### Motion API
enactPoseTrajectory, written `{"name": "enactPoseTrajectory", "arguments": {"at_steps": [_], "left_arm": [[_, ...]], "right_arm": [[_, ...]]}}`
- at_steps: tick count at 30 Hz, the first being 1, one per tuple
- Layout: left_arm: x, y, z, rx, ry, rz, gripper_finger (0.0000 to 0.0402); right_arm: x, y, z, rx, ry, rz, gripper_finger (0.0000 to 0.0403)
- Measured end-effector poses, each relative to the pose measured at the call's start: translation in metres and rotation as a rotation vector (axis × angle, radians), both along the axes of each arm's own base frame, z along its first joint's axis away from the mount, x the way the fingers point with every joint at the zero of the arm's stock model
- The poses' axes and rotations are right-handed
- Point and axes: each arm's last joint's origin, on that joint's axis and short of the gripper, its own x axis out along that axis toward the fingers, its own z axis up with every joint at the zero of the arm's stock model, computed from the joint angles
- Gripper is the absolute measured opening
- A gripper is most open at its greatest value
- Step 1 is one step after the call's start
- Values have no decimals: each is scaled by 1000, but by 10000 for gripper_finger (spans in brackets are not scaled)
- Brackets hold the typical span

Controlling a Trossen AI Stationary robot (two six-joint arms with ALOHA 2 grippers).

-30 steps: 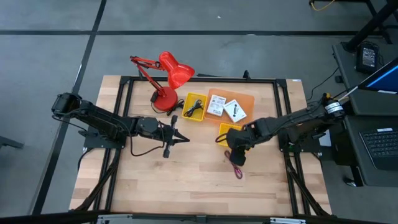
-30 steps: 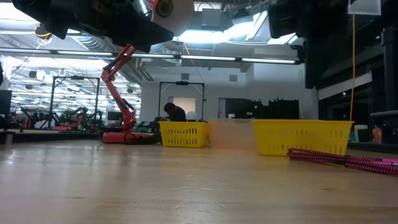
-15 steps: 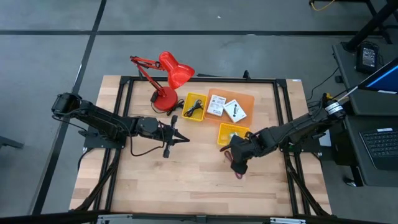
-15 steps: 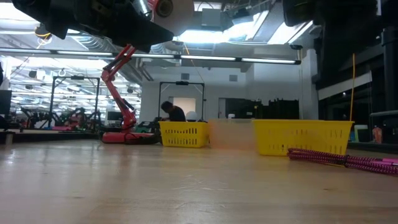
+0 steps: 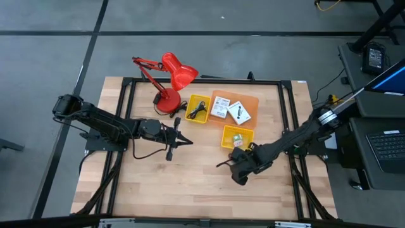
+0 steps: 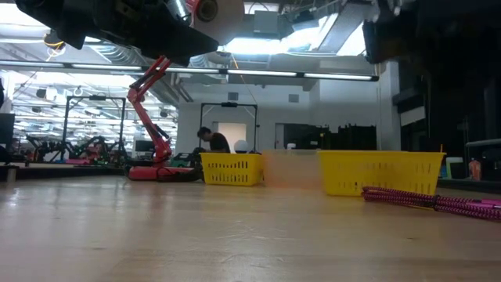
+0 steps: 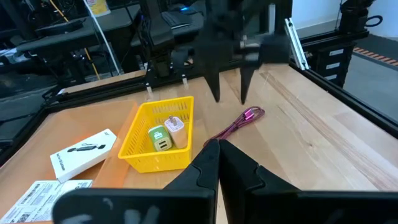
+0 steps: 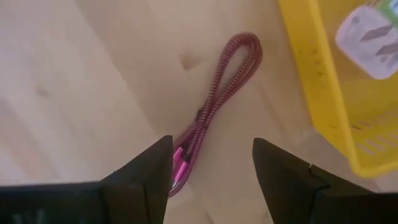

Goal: Pick and place items into bin
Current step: Put the pink cable into the left yellow basket

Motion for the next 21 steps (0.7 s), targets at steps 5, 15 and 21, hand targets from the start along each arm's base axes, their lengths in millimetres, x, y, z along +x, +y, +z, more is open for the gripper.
{"name": "enactPoseTrajectory", "arguments": {"at_steps": [5, 15, 21], "left_arm": [[0, 0, 0, -1, 0, 0, 6], [0, 0, 0, -3, -1, 1, 8], [0, 0, 0, -3, -1, 1, 6]], "right_arm": [[6, 3, -24, -26, 72, -53, 200], [15, 10, -41, 33, 82, -29, 200], [16, 10, -45, 28, 95, -46, 200]]}}
